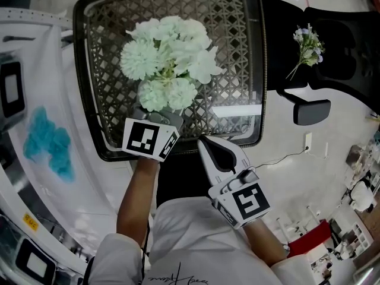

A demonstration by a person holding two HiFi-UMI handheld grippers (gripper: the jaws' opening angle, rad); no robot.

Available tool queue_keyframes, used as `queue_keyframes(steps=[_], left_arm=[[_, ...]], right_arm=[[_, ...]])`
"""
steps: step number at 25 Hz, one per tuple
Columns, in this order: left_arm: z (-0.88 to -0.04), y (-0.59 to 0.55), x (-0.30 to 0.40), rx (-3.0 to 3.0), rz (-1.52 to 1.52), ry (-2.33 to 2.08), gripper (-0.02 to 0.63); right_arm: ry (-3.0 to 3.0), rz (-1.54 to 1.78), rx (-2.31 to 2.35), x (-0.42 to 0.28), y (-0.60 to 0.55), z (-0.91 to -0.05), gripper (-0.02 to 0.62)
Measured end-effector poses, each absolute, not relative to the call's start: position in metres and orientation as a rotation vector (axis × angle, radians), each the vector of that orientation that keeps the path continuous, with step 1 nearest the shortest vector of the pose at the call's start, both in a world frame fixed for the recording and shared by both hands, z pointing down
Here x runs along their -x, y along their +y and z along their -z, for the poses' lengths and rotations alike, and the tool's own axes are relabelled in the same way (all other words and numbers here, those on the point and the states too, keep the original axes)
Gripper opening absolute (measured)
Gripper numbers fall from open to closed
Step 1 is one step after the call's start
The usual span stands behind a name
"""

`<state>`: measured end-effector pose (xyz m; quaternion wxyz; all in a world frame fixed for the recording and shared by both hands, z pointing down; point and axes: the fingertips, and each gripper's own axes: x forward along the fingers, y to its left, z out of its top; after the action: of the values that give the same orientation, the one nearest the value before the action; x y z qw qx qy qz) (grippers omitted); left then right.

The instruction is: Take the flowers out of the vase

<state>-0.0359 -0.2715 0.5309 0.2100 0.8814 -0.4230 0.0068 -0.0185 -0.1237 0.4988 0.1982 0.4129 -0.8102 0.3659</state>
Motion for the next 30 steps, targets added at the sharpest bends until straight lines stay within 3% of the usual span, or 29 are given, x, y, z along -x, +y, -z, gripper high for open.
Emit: queue_keyframes(steps=[30], left_arm=[[-0.516,-0.272,0.053,-2.423,0.001,-1.275,0.132]], right_arm=[[-2.272,-1.014,-1.168,0.017,-0.124,-0.492,0.006]])
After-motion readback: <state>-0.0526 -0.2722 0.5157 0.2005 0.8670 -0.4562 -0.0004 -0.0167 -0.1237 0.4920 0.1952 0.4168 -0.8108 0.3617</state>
